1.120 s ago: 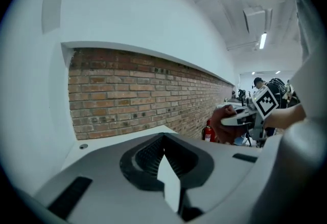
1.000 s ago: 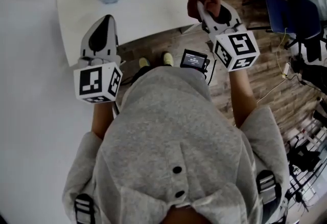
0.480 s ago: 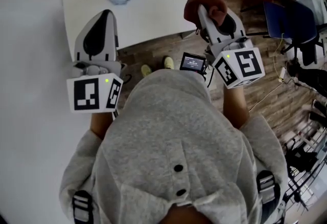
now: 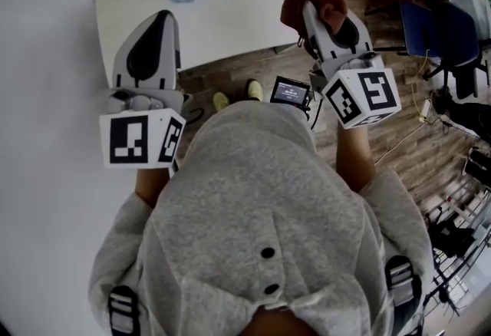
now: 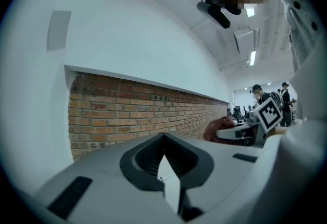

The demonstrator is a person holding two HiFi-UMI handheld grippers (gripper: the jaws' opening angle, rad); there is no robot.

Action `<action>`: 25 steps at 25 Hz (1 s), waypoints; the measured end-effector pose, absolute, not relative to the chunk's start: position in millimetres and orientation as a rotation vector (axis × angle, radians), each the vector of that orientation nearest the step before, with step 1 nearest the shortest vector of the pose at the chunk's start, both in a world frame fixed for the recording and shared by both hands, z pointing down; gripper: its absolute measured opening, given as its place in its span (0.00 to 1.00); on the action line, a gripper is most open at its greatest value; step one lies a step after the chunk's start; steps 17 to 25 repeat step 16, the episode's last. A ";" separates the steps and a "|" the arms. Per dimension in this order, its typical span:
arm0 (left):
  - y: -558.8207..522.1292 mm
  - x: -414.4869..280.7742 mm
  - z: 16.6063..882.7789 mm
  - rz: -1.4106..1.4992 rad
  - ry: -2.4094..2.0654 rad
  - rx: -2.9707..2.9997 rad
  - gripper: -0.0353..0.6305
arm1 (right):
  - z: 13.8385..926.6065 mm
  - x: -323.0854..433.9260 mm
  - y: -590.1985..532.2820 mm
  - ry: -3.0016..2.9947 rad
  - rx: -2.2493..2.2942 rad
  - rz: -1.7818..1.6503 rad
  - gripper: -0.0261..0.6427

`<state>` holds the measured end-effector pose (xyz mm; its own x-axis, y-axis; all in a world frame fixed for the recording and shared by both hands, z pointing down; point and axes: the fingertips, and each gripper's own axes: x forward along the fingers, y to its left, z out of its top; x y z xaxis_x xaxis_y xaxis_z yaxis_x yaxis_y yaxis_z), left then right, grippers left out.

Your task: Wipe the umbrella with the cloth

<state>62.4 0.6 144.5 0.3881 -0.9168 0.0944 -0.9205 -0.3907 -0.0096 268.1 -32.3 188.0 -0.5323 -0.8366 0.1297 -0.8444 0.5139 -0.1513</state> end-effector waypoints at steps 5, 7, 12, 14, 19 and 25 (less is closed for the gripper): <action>-7.2 64.6 146.8 0.126 -1.687 2.595 0.08 | 184.3 267.0 -39.7 -2.742 1.504 0.362 0.19; -11.8 64.0 148.2 0.124 -1.681 2.599 0.08 | 185.2 265.5 -43.4 -2.741 1.507 0.352 0.19; -19.4 68.6 149.8 0.117 -1.635 2.607 0.08 | 186.1 266.2 -46.9 -2.729 1.509 0.352 0.19; -24.0 69.9 149.2 0.112 -1.624 2.608 0.08 | 184.7 266.3 -51.4 -2.727 1.510 0.340 0.19; -29.1 70.6 148.9 0.112 -1.618 2.611 0.08 | 184.1 265.6 -56.4 -2.719 1.510 0.314 0.19; -29.1 70.6 148.9 0.112 -1.618 2.611 0.08 | 184.1 265.6 -56.4 -2.719 1.510 0.314 0.19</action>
